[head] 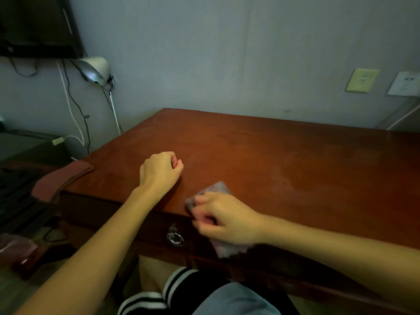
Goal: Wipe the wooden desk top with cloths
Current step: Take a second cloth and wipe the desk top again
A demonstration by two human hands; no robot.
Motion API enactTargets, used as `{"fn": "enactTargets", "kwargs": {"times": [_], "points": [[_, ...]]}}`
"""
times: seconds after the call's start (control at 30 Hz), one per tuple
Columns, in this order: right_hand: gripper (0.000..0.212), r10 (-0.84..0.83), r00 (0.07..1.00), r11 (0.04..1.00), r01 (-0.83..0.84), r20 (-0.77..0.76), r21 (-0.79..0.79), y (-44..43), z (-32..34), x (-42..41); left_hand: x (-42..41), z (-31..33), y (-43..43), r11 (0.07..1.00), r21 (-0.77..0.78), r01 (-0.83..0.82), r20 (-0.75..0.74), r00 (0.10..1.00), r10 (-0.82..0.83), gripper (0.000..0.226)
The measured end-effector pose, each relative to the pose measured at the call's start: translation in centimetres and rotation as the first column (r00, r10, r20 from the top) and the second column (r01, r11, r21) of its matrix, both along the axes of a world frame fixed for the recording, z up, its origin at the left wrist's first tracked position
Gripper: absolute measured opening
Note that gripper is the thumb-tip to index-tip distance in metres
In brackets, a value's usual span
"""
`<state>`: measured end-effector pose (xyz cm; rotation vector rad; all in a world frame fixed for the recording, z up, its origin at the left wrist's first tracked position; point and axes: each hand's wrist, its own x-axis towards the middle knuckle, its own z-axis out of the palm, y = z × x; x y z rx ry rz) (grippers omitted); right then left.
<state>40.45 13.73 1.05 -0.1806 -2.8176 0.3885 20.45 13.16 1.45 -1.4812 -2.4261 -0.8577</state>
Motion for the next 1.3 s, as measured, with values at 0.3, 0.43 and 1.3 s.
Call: {"fn": "enactTargets", "kwargs": {"times": [0.3, 0.43, 1.3], "points": [[0.025, -0.561, 0.828, 0.827, 0.561, 0.021, -0.036, 13.5, 0.6, 8.6, 6.4, 0.1, 0.1, 0.974, -0.016, 0.226, -0.040, 0.973, -0.227, 0.026], [0.027, -0.637, 0.771, 0.771, 0.636, 0.013, 0.031, 14.2, 0.5, 4.9, 7.6, -0.3, -0.2, 0.965, -0.007, 0.261, -0.024, 0.965, -0.261, 0.026], [0.027, -0.734, 0.676, 0.680, 0.731, 0.073, 0.059, 14.5, 1.0, 6.6, 11.7, -1.0, 0.3, 0.947, 0.000, 0.321, -0.090, 0.943, -0.319, 0.028]]}}
